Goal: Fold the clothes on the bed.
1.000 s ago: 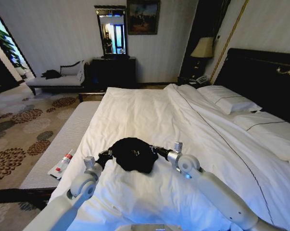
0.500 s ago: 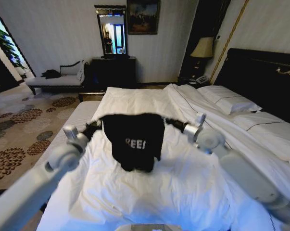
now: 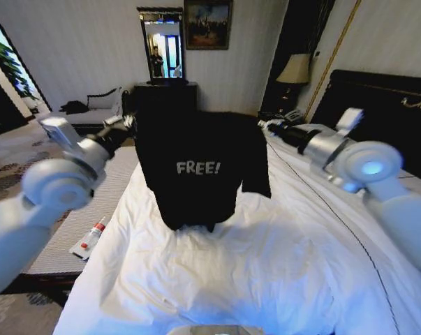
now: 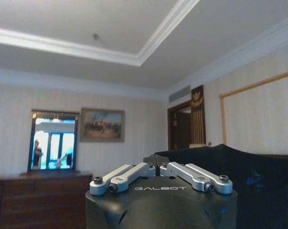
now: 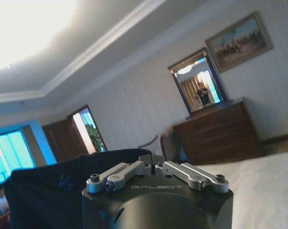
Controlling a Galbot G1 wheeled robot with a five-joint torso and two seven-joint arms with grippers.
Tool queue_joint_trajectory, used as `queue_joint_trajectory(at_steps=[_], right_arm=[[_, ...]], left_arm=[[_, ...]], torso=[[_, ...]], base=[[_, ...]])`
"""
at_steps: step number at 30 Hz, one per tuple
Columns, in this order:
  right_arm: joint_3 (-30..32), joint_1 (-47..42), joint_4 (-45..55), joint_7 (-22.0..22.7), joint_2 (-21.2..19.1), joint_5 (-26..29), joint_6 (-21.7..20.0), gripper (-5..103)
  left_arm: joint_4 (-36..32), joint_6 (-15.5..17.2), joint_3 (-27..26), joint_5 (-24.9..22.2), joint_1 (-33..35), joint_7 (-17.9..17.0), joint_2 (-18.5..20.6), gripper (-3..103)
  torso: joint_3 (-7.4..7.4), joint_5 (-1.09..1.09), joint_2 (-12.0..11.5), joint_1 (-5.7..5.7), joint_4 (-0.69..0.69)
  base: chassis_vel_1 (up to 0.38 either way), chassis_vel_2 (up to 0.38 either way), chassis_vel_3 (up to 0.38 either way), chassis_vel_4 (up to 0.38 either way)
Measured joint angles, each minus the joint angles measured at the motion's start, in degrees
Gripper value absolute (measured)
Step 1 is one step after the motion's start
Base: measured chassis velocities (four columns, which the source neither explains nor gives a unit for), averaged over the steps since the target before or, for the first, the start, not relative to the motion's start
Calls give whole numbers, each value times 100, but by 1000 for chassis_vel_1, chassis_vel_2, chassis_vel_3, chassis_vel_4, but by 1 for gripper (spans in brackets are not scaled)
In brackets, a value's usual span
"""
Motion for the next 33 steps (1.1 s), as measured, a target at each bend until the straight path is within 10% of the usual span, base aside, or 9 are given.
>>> queue_joint_trajectory(at_steps=[11, 14, 29, 33], right_arm=[[1151, -610, 945, 199, -723, 850, 30, 0], [1509, -584, 1300, 468, -1042, 1536, 87, 0], [3693, -1692, 2101, 802, -1719, 2881, 52, 0], [4744, -2478, 2335, 982, -1850, 3437, -42, 0]], left_arm=[[-752, -127, -791, -124, 674, -29, 558, 0], [-945, -96, -2056, -996, 957, -119, 1100, 0], [-1369, 319, -3380, -2213, 1188, -548, 1374, 0], [-1446, 746, -4561, -2831, 1952, -821, 1264, 0]], torso=[[-2, -2, 1, -4, -2], [-1, -1, 0, -2, 0], [-2, -1, 1, -2, -2], [-1, -1, 1, -2, -2]], base=[[0, 0, 0, 0], [0, 0, 0, 0], [0, 0, 0, 0], [0, 0, 0, 0]])
